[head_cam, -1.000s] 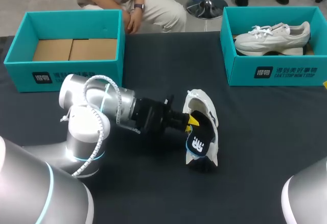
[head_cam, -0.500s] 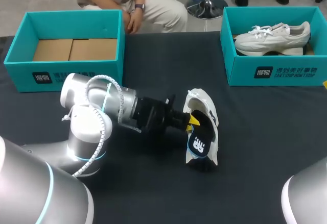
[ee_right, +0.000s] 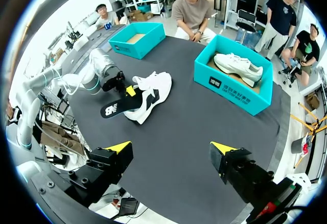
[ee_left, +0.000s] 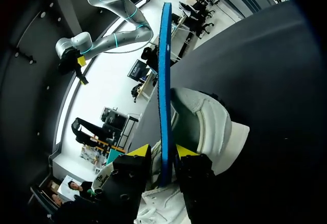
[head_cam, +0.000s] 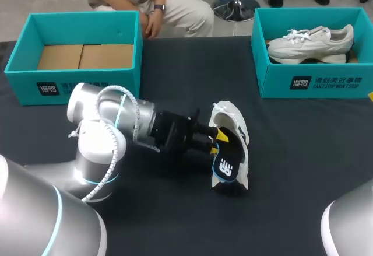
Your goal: Take the shoe out of the shoebox, open the shoe tongue, remove and reinsert the insole, then place the shoe into the shoebox
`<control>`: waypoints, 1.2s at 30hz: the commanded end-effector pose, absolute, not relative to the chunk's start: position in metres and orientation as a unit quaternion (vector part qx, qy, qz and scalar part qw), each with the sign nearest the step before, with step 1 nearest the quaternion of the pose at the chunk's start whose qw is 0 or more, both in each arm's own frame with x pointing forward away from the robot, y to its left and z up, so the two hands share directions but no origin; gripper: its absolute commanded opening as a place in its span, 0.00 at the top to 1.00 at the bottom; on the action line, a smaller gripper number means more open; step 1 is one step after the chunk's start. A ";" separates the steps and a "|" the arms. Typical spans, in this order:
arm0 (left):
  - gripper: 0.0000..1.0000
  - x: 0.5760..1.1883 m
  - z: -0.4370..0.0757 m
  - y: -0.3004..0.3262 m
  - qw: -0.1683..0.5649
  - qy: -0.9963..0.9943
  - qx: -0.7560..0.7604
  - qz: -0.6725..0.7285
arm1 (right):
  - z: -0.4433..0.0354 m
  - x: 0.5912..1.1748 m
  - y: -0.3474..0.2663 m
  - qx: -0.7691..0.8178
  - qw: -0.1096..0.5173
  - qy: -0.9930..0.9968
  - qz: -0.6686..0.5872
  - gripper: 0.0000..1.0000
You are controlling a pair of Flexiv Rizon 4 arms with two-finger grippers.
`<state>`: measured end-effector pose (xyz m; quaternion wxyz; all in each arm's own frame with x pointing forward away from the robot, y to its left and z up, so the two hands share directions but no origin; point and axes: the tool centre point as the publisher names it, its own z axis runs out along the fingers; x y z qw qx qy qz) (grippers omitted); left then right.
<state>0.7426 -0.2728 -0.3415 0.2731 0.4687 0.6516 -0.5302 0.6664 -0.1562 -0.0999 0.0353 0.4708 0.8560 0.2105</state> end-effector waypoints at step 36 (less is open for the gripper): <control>1.00 0.755 -0.349 -0.284 0.298 0.643 0.492 -0.505 | -0.100 0.669 -0.156 0.471 0.033 0.857 0.209 0.00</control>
